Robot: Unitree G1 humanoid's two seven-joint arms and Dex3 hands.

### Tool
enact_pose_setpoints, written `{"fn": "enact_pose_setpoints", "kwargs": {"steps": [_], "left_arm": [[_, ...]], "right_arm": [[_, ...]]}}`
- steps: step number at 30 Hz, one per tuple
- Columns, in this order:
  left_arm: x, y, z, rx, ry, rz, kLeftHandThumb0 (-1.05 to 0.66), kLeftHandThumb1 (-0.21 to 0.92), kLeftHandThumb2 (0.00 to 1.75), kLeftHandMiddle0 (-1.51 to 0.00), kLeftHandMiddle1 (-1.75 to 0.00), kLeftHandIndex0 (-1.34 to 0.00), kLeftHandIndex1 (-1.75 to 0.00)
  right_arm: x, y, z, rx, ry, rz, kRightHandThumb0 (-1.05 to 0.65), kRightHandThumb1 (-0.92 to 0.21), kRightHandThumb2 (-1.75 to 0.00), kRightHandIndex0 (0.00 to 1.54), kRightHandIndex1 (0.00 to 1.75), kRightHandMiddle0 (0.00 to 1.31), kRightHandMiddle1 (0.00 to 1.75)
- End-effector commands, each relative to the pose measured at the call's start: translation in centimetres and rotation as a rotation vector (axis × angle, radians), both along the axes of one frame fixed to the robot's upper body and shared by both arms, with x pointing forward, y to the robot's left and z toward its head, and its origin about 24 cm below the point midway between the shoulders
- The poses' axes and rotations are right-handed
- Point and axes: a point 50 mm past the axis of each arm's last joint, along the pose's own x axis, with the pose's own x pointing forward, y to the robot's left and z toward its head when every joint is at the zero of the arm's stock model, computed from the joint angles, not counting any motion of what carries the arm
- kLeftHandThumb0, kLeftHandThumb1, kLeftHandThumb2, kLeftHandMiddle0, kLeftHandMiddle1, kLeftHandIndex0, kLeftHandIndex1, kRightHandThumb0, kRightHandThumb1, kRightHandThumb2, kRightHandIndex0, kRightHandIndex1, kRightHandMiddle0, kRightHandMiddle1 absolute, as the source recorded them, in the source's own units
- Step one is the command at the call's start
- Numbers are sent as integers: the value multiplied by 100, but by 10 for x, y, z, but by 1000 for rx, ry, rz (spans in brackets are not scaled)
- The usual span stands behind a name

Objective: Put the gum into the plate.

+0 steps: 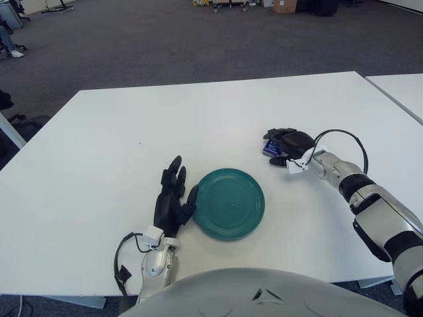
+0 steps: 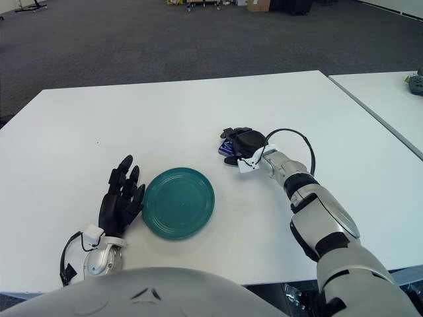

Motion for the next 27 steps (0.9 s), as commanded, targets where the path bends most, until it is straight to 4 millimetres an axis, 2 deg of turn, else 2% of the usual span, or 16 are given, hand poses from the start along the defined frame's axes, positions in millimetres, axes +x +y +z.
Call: {"fn": "enact_pose_setpoints", "kwargs": {"steps": [1,27], "left_arm": [[-3,-10,-20,-50,104,4,-72,92,38,-26,-1,0,-49],[-3,-10,-21,-59,105,13,-71,92,39,-27,0,0,-49]], "right_arm": [[-7,-3,-15,-51,72,-21,-80,-92,-77,36,0,0,80],[-8,4,-23,-83,36,-26,-83,-92,-87,28,0,0,74]]}}
